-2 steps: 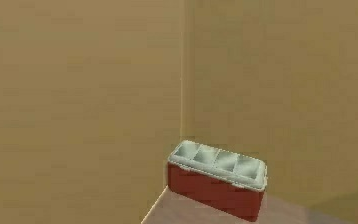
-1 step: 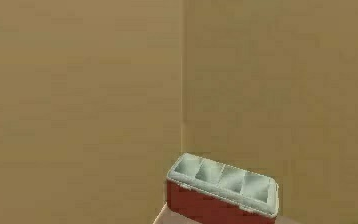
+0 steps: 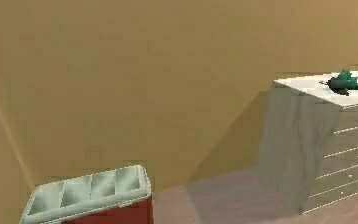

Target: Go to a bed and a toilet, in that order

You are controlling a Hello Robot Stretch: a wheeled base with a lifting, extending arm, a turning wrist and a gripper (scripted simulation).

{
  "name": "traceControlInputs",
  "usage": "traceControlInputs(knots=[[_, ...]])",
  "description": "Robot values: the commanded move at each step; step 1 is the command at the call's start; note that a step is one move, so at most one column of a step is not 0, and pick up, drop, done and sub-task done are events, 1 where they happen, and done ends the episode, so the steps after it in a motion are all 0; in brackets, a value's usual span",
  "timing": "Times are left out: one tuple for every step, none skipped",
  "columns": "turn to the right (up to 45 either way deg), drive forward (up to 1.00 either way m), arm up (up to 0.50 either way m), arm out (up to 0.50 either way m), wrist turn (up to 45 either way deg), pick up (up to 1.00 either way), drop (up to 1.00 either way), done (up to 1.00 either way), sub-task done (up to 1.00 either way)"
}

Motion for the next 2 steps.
traceControlInputs(knots=[[45.0,0.0,0.0,0.0,0.0,0.0,0.0,0.0,0.0],[18.0,0.0,0.0,0.0,0.0,0.0,0.0,0.0,0.0]])
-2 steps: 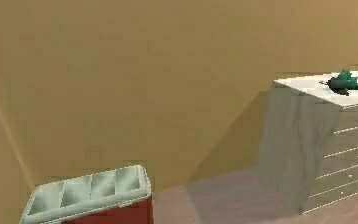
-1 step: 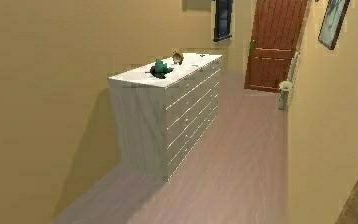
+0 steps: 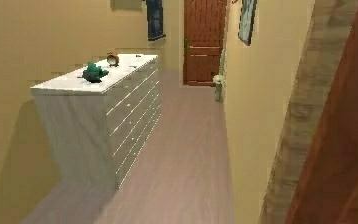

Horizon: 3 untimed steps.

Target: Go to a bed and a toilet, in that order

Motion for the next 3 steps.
traceControlInputs(knots=[[0.0,1.0,0.0,0.0,0.0,0.0,0.0,0.0,0.0],[0.0,1.0,0.0,0.0,0.0,0.0,0.0,0.0,0.0],[0.0,1.0,0.0,0.0,0.0,0.0,0.0,0.0,0.0]])
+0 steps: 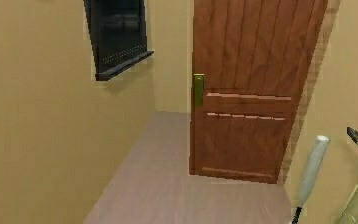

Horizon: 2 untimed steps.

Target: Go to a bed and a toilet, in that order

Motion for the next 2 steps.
traceControlInputs(knots=[[-9.0,0.0,0.0,0.0,0.0,0.0,0.0,0.0,0.0],[0.0,1.0,0.0,0.0,0.0,0.0,0.0,0.0,0.0]])
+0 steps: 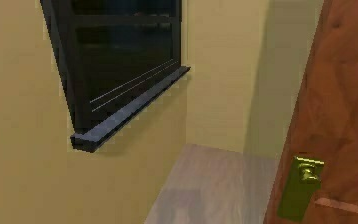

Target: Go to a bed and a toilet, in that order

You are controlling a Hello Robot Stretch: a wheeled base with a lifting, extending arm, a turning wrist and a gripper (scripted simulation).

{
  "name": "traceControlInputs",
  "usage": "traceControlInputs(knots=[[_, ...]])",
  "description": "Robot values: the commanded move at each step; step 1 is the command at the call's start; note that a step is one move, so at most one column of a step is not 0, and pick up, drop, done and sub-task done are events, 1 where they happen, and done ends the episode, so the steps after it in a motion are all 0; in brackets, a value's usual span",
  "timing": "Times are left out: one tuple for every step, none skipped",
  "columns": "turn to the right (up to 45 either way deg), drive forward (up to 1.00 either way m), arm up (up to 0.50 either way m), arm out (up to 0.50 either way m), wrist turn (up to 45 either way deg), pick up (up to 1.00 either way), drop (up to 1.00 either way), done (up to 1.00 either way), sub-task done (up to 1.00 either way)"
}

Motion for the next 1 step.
traceControlInputs(knots=[[-3.0,0.0,0.0,0.0,0.0,0.0,0.0,0.0,0.0]])
